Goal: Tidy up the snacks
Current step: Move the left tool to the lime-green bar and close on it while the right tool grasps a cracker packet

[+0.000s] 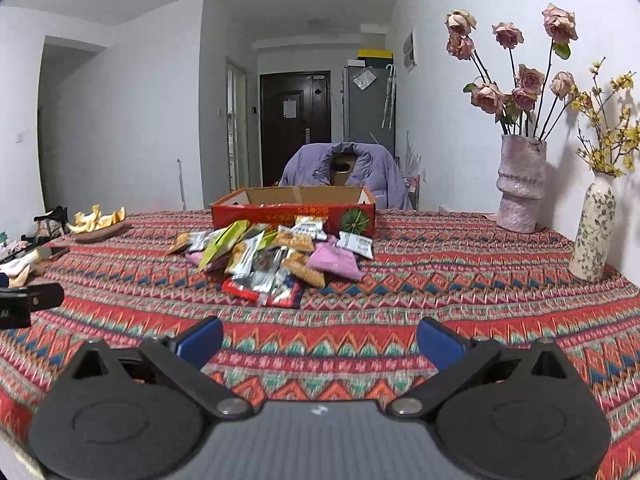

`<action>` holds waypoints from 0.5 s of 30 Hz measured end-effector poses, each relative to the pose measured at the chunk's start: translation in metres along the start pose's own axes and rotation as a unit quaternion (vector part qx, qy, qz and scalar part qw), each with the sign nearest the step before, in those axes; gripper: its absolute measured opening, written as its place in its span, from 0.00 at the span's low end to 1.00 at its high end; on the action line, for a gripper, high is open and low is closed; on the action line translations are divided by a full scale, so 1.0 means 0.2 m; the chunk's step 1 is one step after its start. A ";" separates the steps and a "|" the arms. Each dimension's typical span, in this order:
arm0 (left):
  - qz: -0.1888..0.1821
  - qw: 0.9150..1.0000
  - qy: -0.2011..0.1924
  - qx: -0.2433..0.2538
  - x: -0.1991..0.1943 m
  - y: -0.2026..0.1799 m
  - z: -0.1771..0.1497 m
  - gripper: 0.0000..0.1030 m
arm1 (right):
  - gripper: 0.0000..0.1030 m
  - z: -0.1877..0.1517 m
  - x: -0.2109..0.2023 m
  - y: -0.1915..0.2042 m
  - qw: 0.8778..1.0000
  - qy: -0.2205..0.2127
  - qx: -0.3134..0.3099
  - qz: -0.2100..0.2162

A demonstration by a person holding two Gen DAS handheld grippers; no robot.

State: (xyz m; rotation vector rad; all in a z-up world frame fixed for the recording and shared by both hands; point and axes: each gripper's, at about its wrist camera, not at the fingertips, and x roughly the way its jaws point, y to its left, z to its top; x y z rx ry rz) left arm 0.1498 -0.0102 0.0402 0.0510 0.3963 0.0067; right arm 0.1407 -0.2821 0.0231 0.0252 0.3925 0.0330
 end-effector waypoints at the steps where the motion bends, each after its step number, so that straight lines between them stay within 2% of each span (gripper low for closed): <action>1: -0.001 1.000 0.002 0.001 0.03 -0.01 0.02 1.00 | 1.00 0.02 0.03 -0.01 1.000 0.001 -0.001 -0.001; 5: -0.007 1.000 0.016 0.003 0.17 -0.04 0.10 1.00 | 1.00 0.10 0.15 -0.05 1.000 0.001 0.000 0.003; 9: -0.014 1.000 0.019 0.011 0.30 -0.09 0.16 1.00 | 1.00 0.15 0.26 -0.11 0.999 -0.013 0.009 0.036; 12: -0.023 0.999 0.023 0.016 0.39 -0.12 0.21 1.00 | 1.00 0.19 0.33 -0.12 0.999 -0.006 0.006 0.047; 15: -0.043 0.998 0.037 0.012 0.48 -0.16 0.24 1.00 | 1.00 0.24 0.42 -0.13 0.998 0.019 0.000 0.052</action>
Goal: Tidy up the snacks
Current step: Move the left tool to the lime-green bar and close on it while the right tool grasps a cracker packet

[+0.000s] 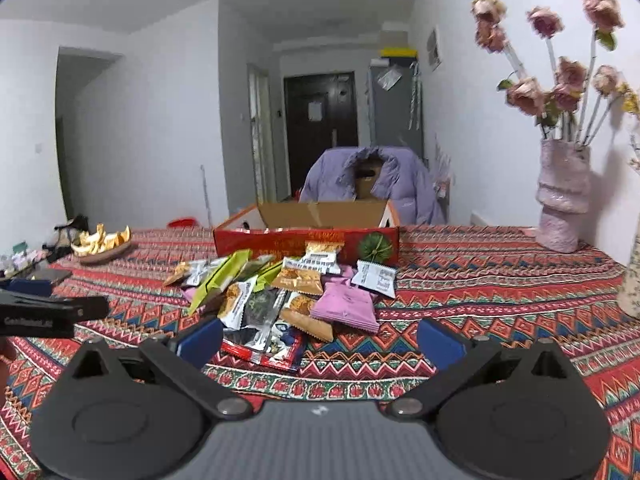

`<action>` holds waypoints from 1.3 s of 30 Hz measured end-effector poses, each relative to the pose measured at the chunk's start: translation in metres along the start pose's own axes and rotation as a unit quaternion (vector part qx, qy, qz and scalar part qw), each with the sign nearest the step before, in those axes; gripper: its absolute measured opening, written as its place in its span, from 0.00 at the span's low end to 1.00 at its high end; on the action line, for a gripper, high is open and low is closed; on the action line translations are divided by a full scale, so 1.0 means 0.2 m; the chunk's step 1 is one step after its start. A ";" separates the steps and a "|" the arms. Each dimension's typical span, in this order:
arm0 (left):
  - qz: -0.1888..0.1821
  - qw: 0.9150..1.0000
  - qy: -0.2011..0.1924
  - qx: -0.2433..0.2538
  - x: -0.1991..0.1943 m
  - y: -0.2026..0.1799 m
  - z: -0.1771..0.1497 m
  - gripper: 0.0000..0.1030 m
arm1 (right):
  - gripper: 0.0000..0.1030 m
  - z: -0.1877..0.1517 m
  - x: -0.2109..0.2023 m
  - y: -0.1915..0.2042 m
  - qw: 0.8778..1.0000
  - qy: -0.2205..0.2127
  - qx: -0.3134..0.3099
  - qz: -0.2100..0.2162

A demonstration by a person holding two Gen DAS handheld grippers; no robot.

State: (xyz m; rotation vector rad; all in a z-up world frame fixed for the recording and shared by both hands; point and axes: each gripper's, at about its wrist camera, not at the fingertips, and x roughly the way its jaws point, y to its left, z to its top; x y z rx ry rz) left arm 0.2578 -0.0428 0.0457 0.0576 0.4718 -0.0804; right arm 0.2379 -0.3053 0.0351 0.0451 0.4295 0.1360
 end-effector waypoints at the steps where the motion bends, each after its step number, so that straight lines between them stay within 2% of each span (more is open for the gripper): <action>1: -0.013 1.000 0.007 -0.008 0.04 -0.01 0.01 1.00 | 1.00 0.02 0.03 -0.01 1.000 0.006 0.000 0.000; 4: -0.063 0.996 0.039 -0.046 0.17 -0.05 0.03 1.00 | 1.00 0.07 0.11 -0.05 1.000 0.013 0.003 0.000; 8: -0.090 0.989 0.072 -0.090 0.32 -0.12 0.06 1.00 | 0.99 0.14 0.23 -0.11 1.000 0.021 0.000 -0.007; 11: -0.077 0.990 0.068 -0.094 0.43 -0.18 0.11 0.99 | 0.97 0.17 0.34 -0.15 0.999 0.033 -0.008 -0.002; 14: -0.067 0.991 0.068 -0.089 0.53 -0.24 0.15 0.91 | 0.91 0.18 0.43 -0.18 0.999 0.046 -0.006 0.007; 17: -0.080 0.989 0.077 -0.096 0.57 -0.25 0.20 0.90 | 0.88 0.21 0.51 -0.20 0.998 0.052 0.004 0.024; 19: -0.081 0.991 0.057 -0.094 0.55 -0.23 0.23 0.90 | 0.84 0.22 0.56 -0.22 0.997 0.054 0.017 0.042; 22: -0.051 0.997 0.018 -0.060 0.56 -0.23 0.27 0.90 | 0.79 0.25 0.67 -0.22 0.995 0.062 0.035 0.072; 25: -0.029 0.998 0.034 -0.032 0.67 -0.23 0.31 0.90 | 0.78 0.27 0.78 -0.16 0.993 0.067 0.030 0.093; 32: -0.042 0.996 0.063 -0.048 0.85 -0.10 0.32 0.84 | 0.72 0.29 1.02 -0.09 0.989 0.082 0.035 0.119; 35: -0.045 0.995 0.083 -0.042 0.90 -0.06 0.29 0.73 | 0.69 0.28 1.10 -0.06 0.988 0.087 0.039 0.119; 38: -0.064 0.991 0.105 -0.042 0.95 -0.04 0.26 0.58 | 0.60 0.27 1.14 -0.05 0.988 0.092 0.038 0.116; 39: -0.073 0.990 0.111 -0.045 0.95 -0.04 0.26 0.56 | 0.58 0.26 1.16 -0.04 0.988 0.094 0.039 0.116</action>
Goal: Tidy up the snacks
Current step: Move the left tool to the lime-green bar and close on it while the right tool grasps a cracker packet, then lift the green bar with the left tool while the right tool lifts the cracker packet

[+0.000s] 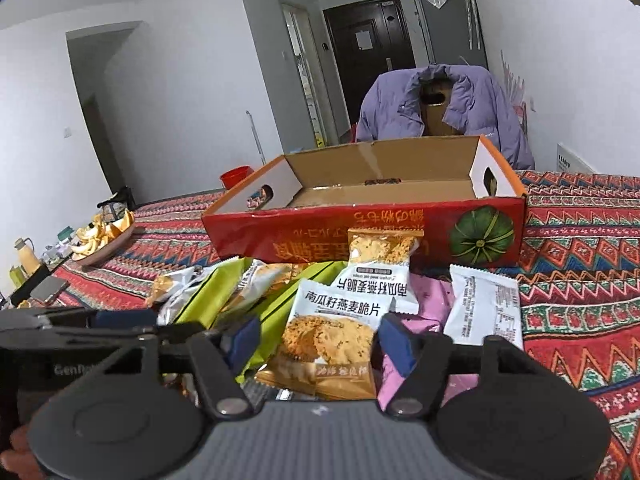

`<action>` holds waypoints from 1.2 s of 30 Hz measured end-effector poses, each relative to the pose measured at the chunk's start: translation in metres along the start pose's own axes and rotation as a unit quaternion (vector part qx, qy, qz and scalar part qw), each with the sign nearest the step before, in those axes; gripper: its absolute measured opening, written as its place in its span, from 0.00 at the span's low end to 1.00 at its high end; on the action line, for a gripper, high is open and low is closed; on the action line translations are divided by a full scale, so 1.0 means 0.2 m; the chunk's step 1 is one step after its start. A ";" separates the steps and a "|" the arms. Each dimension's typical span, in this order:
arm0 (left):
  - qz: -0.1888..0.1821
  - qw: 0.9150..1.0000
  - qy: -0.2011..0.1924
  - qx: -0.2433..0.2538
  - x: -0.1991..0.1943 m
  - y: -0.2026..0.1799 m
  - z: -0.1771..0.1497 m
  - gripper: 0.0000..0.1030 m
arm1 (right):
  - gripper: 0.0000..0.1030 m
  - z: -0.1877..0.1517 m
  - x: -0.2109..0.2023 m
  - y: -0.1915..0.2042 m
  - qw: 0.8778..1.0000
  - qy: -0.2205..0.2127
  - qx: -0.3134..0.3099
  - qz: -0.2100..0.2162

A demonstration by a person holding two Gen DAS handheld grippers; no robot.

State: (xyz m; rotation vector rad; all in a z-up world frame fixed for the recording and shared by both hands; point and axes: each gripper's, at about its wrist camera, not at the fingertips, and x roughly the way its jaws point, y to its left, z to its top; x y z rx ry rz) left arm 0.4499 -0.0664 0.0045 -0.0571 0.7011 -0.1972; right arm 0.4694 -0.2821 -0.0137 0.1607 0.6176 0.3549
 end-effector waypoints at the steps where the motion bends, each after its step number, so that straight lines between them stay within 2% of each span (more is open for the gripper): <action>1: -0.010 1.000 0.005 -0.004 0.01 0.01 0.00 0.55 | 0.56 0.00 0.01 0.00 1.000 0.002 0.001 0.001; 3: -0.028 0.999 0.012 -0.016 0.03 0.03 -0.01 0.45 | 0.53 -0.01 0.03 0.01 1.000 0.005 0.000 0.007; 8: -0.036 0.999 0.006 -0.033 0.02 0.06 -0.02 0.40 | 0.48 -0.01 0.04 0.01 1.000 0.002 -0.001 0.001; 17: 0.013 1.000 -0.025 0.009 -0.14 0.02 -0.04 0.39 | 0.47 0.00 -0.08 0.05 1.000 -0.016 -0.018 -0.006; 25: 0.037 0.997 -0.056 0.025 -0.48 -0.01 -0.15 0.39 | 0.47 -0.08 -0.43 0.18 0.997 -0.038 -0.058 -0.023; 36: 0.062 0.994 -0.085 0.033 -0.95 -0.04 -0.40 0.39 | 0.47 -0.35 -0.95 0.37 0.995 -0.056 -0.081 -0.035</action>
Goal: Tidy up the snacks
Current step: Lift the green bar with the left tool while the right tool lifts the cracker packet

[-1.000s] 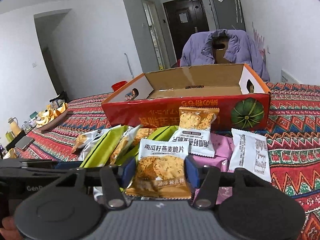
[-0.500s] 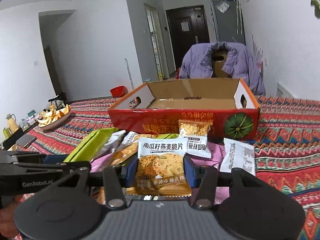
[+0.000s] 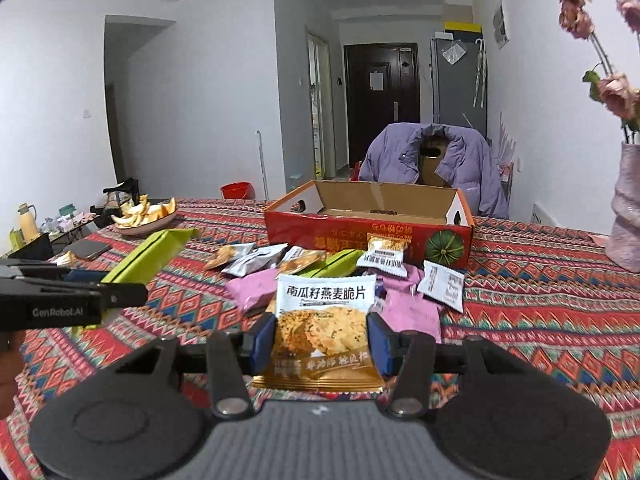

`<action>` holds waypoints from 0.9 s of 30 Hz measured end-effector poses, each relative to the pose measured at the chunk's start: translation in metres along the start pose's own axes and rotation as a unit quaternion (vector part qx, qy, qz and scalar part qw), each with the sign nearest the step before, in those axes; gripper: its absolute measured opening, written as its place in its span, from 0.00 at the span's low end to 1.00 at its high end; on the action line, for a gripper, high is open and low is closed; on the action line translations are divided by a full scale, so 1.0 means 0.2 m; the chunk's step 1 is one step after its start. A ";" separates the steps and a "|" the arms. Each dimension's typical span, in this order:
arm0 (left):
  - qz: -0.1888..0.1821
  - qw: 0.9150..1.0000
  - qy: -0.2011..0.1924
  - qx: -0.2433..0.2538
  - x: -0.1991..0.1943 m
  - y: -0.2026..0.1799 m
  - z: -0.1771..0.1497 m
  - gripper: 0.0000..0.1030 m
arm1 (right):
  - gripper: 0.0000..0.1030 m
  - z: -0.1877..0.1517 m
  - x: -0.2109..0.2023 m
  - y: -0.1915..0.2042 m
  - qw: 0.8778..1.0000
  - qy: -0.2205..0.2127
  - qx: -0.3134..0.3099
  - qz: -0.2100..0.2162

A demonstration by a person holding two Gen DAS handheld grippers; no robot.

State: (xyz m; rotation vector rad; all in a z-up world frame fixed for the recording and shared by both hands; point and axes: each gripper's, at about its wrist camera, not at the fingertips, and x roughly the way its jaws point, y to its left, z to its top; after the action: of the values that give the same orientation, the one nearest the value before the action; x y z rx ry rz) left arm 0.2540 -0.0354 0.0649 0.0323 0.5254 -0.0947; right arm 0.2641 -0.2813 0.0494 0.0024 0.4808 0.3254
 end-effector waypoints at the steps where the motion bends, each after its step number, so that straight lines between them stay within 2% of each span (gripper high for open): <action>1: 0.002 1.000 -0.001 -0.003 -0.03 0.00 -0.01 0.39 | 0.47 -0.01 -0.04 0.01 1.000 -0.001 -0.001 0.000; 13: 0.010 1.000 -0.016 -0.014 -0.29 0.01 -0.11 0.39 | 0.47 -0.10 -0.34 0.06 0.999 -0.028 0.006 -0.014; 21: 0.010 1.000 -0.018 -0.014 -0.32 0.02 -0.12 0.39 | 0.47 -0.10 -0.36 0.05 0.999 -0.033 0.009 -0.020; 27: 0.007 1.000 -0.028 -0.001 -0.26 0.02 -0.02 0.39 | 0.47 -0.01 -0.30 0.00 0.999 -0.041 0.005 -0.028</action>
State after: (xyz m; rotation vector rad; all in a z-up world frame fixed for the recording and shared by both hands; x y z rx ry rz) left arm 0.2069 -0.0268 0.0874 0.0305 0.4698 -0.0818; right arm 0.2123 -0.3012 0.0747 0.0123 0.3998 0.2662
